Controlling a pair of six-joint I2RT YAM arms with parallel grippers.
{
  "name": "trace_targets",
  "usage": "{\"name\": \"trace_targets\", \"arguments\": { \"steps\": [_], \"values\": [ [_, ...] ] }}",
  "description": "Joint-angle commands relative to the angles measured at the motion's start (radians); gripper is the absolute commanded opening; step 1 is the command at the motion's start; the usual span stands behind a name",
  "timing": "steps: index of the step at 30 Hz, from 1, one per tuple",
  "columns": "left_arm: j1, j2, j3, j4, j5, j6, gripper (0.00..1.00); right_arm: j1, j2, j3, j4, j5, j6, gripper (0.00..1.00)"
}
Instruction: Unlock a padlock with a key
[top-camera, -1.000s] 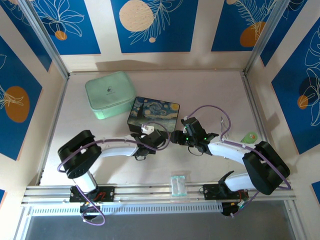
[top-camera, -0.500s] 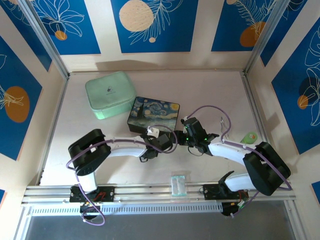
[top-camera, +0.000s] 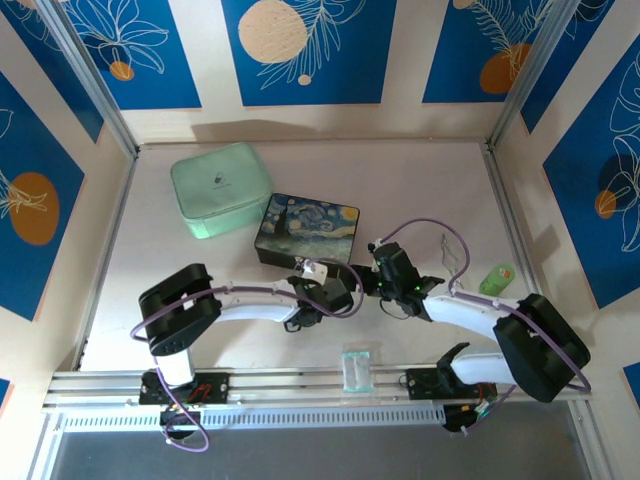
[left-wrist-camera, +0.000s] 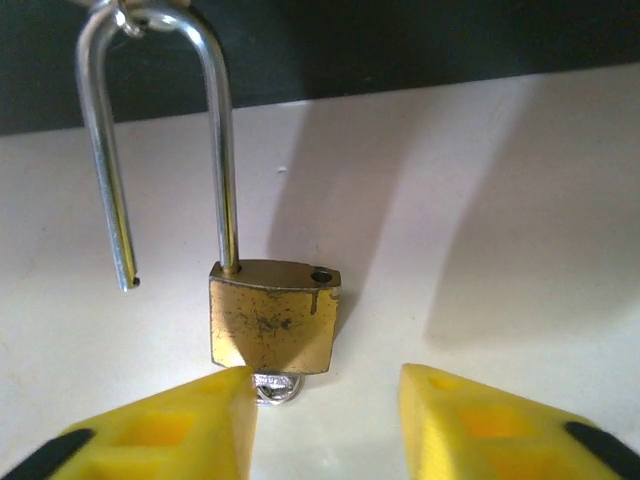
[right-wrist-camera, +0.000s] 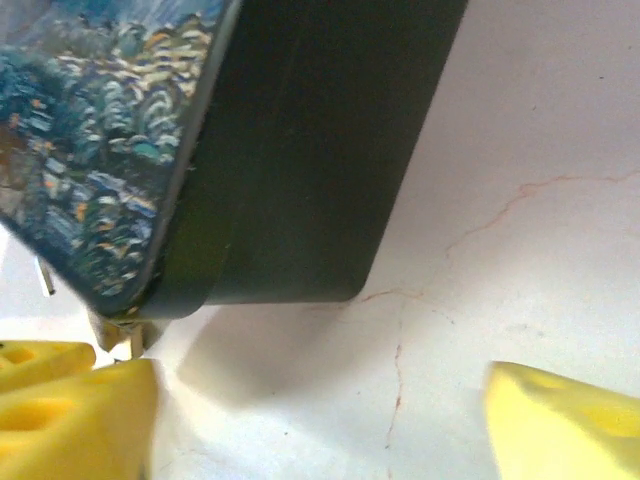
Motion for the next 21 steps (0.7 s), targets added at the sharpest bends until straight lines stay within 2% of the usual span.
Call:
{"name": "trace_targets", "arguments": {
  "steps": [1, 3, 4, 9, 15, 17, 21],
  "values": [
    [0.007, -0.118, -0.027, 0.019, 0.011, -0.016, 0.73, 0.024, -0.049, 0.004, 0.02, -0.017, -0.021, 0.99],
    [0.025, -0.199, -0.06, 0.051, 0.015, -0.014, 0.99, 0.03, -0.061, 0.019, 0.0, -0.045, -0.049, 0.99],
    [0.037, -0.236, -0.075, 0.064, 0.023, -0.015, 1.0, 0.033, -0.063, 0.029, -0.016, -0.05, -0.054, 0.99],
    [0.122, -0.436, -0.189, 0.17, 0.102, -0.006, 1.0, 0.099, -0.06, 0.066, -0.03, -0.048, -0.088, 0.99],
    [0.226, -0.626, -0.341, 0.293, 0.244, -0.049, 1.0, 0.221, 0.038, 0.164, -0.054, 0.077, -0.081, 1.0],
    [0.252, -0.671, -0.388, 0.325, 0.279, -0.06, 1.0, 0.242, 0.096, 0.206, -0.077, 0.117, -0.06, 0.96],
    [0.286, -0.727, -0.449, 0.333, 0.301, -0.084, 1.0, 0.263, 0.199, 0.27, -0.078, 0.143, -0.008, 0.83]
  ]
}}
